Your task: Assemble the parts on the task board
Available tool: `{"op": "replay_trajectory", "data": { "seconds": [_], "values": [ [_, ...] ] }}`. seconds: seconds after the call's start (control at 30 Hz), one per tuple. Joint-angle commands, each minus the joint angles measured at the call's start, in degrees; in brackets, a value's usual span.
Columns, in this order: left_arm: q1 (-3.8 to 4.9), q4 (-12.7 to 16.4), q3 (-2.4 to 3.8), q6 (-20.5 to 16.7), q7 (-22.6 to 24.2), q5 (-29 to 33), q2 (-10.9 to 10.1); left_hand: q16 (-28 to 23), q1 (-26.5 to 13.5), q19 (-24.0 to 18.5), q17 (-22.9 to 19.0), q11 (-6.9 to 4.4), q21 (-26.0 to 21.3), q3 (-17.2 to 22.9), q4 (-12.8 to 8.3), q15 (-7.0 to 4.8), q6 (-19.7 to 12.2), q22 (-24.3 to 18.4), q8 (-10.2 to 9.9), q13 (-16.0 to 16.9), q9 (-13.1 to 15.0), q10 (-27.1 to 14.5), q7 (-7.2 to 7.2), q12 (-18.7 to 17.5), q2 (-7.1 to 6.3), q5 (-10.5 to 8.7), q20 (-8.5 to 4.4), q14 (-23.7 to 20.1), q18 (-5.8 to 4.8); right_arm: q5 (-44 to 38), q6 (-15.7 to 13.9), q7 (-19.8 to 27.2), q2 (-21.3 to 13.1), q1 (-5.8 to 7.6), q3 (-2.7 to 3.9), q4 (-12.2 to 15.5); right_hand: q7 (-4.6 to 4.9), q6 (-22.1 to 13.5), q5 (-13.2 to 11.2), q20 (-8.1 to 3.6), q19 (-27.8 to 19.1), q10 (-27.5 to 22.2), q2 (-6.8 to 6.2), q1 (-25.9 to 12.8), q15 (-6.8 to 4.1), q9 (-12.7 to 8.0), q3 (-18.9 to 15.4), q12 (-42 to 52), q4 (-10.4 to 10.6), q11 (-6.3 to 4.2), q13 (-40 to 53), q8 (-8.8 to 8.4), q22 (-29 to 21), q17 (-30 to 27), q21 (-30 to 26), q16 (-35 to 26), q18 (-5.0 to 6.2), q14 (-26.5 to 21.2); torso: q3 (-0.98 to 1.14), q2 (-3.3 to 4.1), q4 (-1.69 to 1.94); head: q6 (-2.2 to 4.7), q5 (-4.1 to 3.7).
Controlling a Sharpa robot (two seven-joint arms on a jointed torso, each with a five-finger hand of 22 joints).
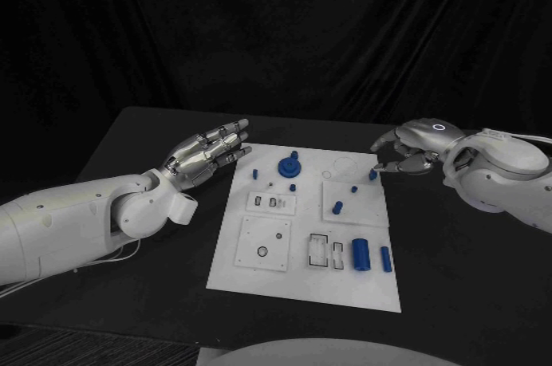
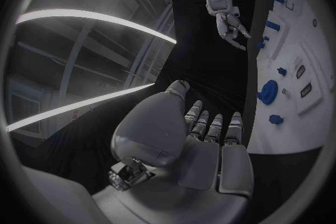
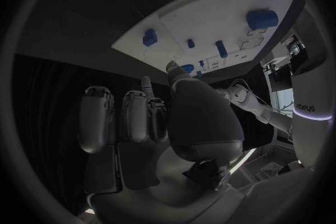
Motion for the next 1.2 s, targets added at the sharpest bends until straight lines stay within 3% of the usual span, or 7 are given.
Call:
{"op": "replay_trajectory", "data": {
  "seconds": [0.03, 0.2, 0.4, 0.47, 0.57, 1.07, 1.2],
  "values": [
    [-0.06, 0.1, 0.05, 0.5, 1.3, 0.0, 0.0, 0.2, 0.6, -0.1, 0.0, 0.02, -0.1, 0.1, -0.4, 0.44, -0.6, 0.0, 0.2, 0.0, 0.0, -0.4, -0.44, 0.3, 0.08, 0.37, 0.27, 0.0, 0.98, -0.2, -1.7, -2.0, -0.2, -0.76, 0.02, -0.6, 0.35, 0.2, -0.3, 0.05, 1.3, 5.9, -0.68, 0.3, 0.59, -0.1, 0.0, 0.2, 0.5, 0.61, 15.1, -0.34, 8.9, 3.3, 0.1, 0.0, -1.11, 4.1, 0.03, 0.00, -0.24, 0.19, 0.17],
    [-0.09, 0.1, 0.05, 0.5, 1.3, 0.0, -0.1, 0.2, 0.7, -0.1, 0.0, -0.15, -0.1, 0.3, -0.7, 0.45, -2.6, 0.0, -0.4, 0.0, -0.3, -0.5, -1.63, 0.2, -0.02, 0.41, 0.26, 0.0, 0.98, -0.2, -2.3, -1.9, 0.3, -1.58, 0.02, -1.9, 0.51, 0.2, -0.5, 0.19, 1.3, 5.9, -0.92, 0.4, 0.73, -0.3, 0.0, 0.2, 0.8, 0.78, 15.1, -0.48, 8.9, 3.2, 0.1, 0.0, -1.10, 4.1, 0.07, 0.05, 0.06, 0.03, 0.04],
    [-0.12, 0.1, 0.05, 0.5, 1.3, 0.0, -0.1, 0.2, 0.4, -0.1, 0.0, 0.71, -0.1, 0.6, -1.0, 0.52, -5.1, 0.0, -1.3, -0.1, -0.6, -0.6, -4.06, 0.2, -0.14, 0.48, 0.27, 0.0, 0.96, -0.2, -2.8, -1.7, 0.9, -1.93, 0.02, -3.1, 0.71, 0.4, -0.8, 0.34, 1.3, 5.9, -1.22, 0.6, 0.90, -0.3, 0.1, 0.2, 1.1, 0.95, 15.1, -0.51, 8.9, 3.1, 0.0, -0.1, -1.08, 4.1, 0.08, 0.12, -0.31, -0.28, 0.30],
    [-0.13, 0.1, 0.05, 0.5, 1.3, 0.0, -0.1, 0.2, 0.3, -0.1, 0.0, 1.24, -0.1, 0.6, -1.2, 0.56, -6.1, 0.0, -1.6, -0.1, -0.7, -0.6, -5.28, 0.2, -0.17, 0.52, 0.29, 0.0, 0.96, -0.2, -2.9, -1.7, 1.1, -2.03, 0.01, -3.5, 0.78, 0.5, -1.1, 0.43, 1.3, 5.9, -1.40, 0.6, 0.97, -0.4, 0.1, 0.2, 1.4, 1.03, 15.1, -0.57, 8.9, 3.1, 0.0, 0.0, -1.09, 4.1, 0.11, 0.16, -0.02, -0.34, -0.13],
    [-0.14, 0.1, 0.05, 0.6, 1.2, 0.0, -0.1, 0.2, 0.3, -0.1, 0.0, 1.26, -0.1, 0.7, -1.2, 0.56, -5.9, 0.0, -1.5, -0.1, -0.6, -0.6, -5.30, 0.2, -0.17, 0.53, 0.29, 0.0, 0.96, -0.2, -3.0, -1.6, 1.4, -2.21, 0.01, -4.0, 0.87, 0.7, -1.3, 0.51, 1.3, 5.9, -1.55, 0.7, 1.03, -0.5, 0.1, 0.2, 1.6, 1.11, 15.1, -0.59, 8.9, 3.0, 0.0, -0.1, -1.07, 4.1, 0.13, 0.16, 0.21, -0.44, -0.48],
    [-0.17, 0.0, 0.04, 0.7, 1.1, 0.0, -0.1, 0.2, 0.4, -0.1, 0.0, 1.08, -0.1, 0.8, -1.5, 0.57, -5.8, 0.0, -1.5, -0.1, -0.6, -0.6, -4.82, 0.2, -0.16, 0.93, 0.29, 0.0, 0.95, -0.2, -3.0, -1.2, 2.6, -3.17, 0.01, -5.7, 1.43, 2.9, -1.4, 0.92, 1.2, 5.9, -2.06, 1.5, 1.43, -0.1, 0.4, 0.2, 2.8, 1.58, 15.1, 0.17, 9.0, 2.7, -0.2, -0.1, -1.03, 4.0, 0.03, 0.07, -0.02, -0.68, -0.25],
    [-0.18, 0.0, 0.04, 0.8, 1.1, 0.0, -0.1, 0.2, 0.5, -0.1, 0.0, 1.06, -0.1, 0.9, -1.6, 0.58, -5.7, 0.0, -1.5, -0.1, -0.6, -0.6, -4.74, 0.2, -0.17, 1.00, 0.29, 0.0, 0.95, -0.2, -2.9, -1.1, 2.8, -3.26, 0.01, -5.8, 1.50, 3.4, -1.6, 1.01, 1.2, 5.9, -2.30, 1.7, 1.50, 0.0, 0.4, 0.2, 3.1, 1.66, 15.1, 0.33, 9.0, 2.7, -0.2, -0.1, -1.03, 4.0, 0.05, 0.03, 0.14, -0.71, -0.36]
  ]
}}
